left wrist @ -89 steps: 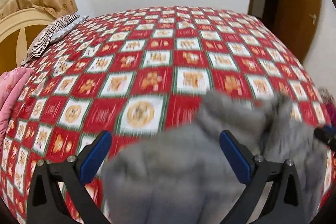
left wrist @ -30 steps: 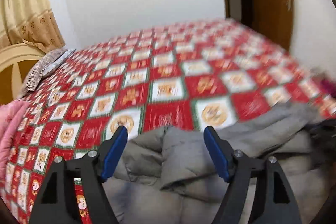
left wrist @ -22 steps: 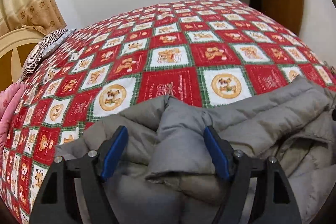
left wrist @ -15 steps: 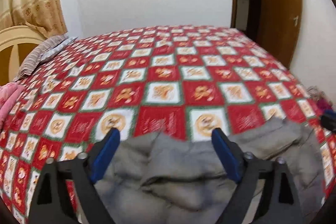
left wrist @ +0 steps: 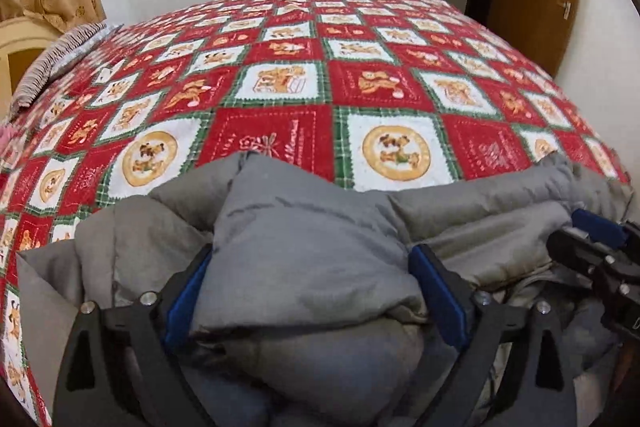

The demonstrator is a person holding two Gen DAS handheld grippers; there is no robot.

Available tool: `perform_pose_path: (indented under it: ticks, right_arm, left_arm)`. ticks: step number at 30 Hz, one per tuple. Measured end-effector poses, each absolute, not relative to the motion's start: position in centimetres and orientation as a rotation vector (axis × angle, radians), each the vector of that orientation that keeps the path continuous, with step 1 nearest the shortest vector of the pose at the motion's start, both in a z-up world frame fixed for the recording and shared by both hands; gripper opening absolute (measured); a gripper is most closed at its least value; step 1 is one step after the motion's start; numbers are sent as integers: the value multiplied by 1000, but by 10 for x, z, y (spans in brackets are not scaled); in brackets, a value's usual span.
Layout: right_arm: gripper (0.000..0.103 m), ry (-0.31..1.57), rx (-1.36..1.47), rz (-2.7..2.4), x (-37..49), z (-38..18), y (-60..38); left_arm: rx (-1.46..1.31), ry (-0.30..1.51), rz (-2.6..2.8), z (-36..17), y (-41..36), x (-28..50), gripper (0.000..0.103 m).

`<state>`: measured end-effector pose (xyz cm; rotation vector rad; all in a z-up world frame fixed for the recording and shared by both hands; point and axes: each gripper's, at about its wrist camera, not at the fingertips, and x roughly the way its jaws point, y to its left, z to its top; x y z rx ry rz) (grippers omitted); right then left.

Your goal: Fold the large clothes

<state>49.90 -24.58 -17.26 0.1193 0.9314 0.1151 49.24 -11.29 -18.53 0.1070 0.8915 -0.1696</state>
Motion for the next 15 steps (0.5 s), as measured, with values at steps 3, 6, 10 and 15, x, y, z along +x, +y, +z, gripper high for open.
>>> perform_pose_path:
  ticks: [3, 6, 10, 15]
  right_arm:
    - [58, 939, 112, 107, 500, -181, -244]
    - [58, 944, 111, 100, 501, -187, -243]
    - [58, 951, 99, 90, 503, -190, -241]
    - [59, 952, 78, 77, 503, -193, -238]
  left_arm:
    - [128, 896, -155, -190, -116, 494, 100]
    - [141, 901, -149, -192, -118, 495, 102]
    - [138, 917, -147, -195, -118, 497, 103]
    - [142, 916, -142, -196, -120, 498, 103]
